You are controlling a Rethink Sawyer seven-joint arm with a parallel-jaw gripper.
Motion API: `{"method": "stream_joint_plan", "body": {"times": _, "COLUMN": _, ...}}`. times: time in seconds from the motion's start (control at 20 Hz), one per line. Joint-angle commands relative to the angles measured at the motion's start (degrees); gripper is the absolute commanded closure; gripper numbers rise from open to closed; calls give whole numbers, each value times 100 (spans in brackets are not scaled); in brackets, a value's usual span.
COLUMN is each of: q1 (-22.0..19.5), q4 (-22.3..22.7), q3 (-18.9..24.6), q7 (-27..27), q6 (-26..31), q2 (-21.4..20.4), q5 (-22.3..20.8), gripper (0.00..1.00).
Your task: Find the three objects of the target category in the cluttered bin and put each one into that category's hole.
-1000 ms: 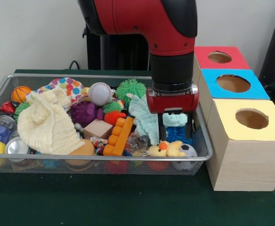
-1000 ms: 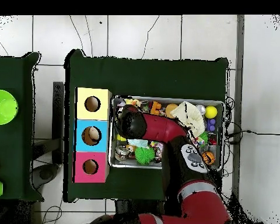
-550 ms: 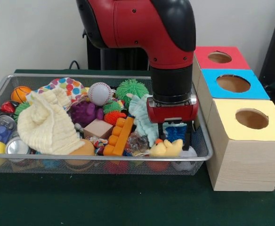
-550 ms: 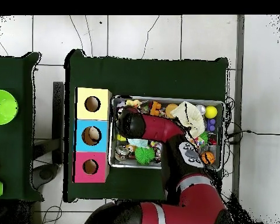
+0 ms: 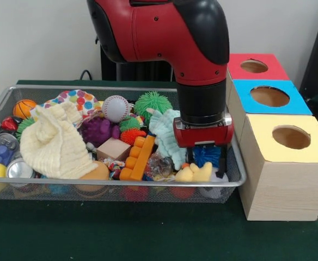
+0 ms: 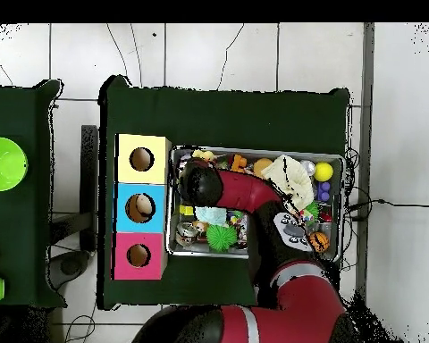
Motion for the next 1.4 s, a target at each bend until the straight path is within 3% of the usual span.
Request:
{"method": "stream_joint_plan", "body": {"times": 0.05, "q1": -324, "q4": -627, "q3": 543, "q7": 341, "q6": -461, "q2": 672, "q5": -230, "gripper": 0}}
{"method": "stream_joint_plan", "body": {"times": 0.25, "q1": -358, "q4": -524, "q3": 574, "q7": 414, "q6": -335, "q2": 576, "q5": -167, "gripper": 0}}
{"method": "stream_joint_plan", "body": {"times": 0.35, "q1": -293, "q4": -484, "q3": 482, "q7": 550, "q6": 66, "q2": 472, "q5": 35, "gripper": 0}}
{"method": "stream_joint_plan", "body": {"times": 0.6, "q1": 579, "q4": 7, "q3": -820, "q7": 1868, "q6": 881, "q2": -214, "q5": 672, "gripper": 0}}
{"method": "stream_joint_plan", "body": {"times": 0.7, "q1": 656, "q4": 71, "q3": -935, "q7": 1888, "q6": 948, "q2": -256, "q5": 766, "gripper": 0}}
{"method": "stream_joint_plan", "body": {"times": 0.85, "q1": 694, "q4": 322, "q3": -1011, "q7": 1947, "q6": 730, "q2": -393, "q5": 933, "gripper": 0}}
{"method": "stream_joint_plan", "body": {"times": 1.1, "q1": 770, "q4": 1004, "q3": -1106, "q7": 2493, "q6": 516, "q2": -594, "q5": 1459, "gripper": 0}}
{"method": "stream_joint_plan", "body": {"times": 1.4, "q1": 719, "q4": 1287, "q3": -1051, "q7": 2536, "q6": -47, "q2": -565, "q5": 1510, "gripper": 0}}
